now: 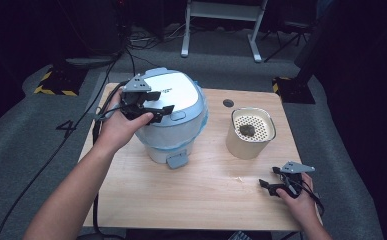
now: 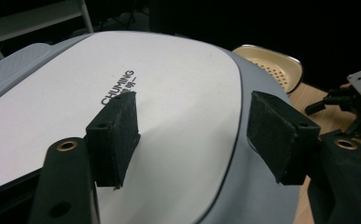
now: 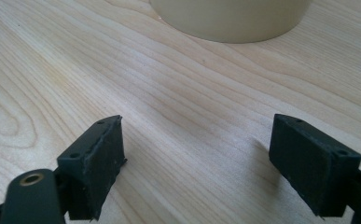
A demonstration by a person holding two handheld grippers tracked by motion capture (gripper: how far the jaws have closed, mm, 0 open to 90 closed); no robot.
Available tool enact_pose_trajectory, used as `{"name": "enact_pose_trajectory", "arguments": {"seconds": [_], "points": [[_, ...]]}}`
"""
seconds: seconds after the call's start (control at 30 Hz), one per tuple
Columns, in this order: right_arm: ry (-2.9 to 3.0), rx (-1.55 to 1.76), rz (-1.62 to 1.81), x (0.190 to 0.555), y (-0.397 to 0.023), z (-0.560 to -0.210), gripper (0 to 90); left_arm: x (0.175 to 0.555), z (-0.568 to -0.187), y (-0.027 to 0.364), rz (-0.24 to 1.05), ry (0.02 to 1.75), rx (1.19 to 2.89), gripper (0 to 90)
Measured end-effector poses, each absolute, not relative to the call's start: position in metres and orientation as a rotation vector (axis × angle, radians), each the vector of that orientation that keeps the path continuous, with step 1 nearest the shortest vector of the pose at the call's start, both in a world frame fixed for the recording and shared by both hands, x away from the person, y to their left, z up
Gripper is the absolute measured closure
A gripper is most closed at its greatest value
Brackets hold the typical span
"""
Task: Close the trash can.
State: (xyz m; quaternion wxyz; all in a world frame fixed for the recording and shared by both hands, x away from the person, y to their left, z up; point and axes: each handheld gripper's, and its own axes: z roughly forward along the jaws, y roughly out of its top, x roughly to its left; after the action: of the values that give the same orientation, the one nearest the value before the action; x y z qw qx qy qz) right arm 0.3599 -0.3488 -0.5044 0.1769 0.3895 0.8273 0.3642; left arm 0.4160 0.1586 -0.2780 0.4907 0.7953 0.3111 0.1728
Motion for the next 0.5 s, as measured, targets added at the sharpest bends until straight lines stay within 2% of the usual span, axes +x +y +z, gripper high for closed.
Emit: {"name": "enact_pose_trajectory", "arguments": {"seconds": [0.23, 0.5], "points": [[2.342, 1.103, 1.031, 0.36, -0.349, -0.504, 17.8, 0.392, -0.277, 0.166, 0.461, 0.74, 1.917, 30.7], [2.342, 1.103, 1.031, 0.36, -0.349, -0.504, 17.8, 0.354, -0.294, 0.181, 0.49, 0.736, 1.924, 28.8]]}}
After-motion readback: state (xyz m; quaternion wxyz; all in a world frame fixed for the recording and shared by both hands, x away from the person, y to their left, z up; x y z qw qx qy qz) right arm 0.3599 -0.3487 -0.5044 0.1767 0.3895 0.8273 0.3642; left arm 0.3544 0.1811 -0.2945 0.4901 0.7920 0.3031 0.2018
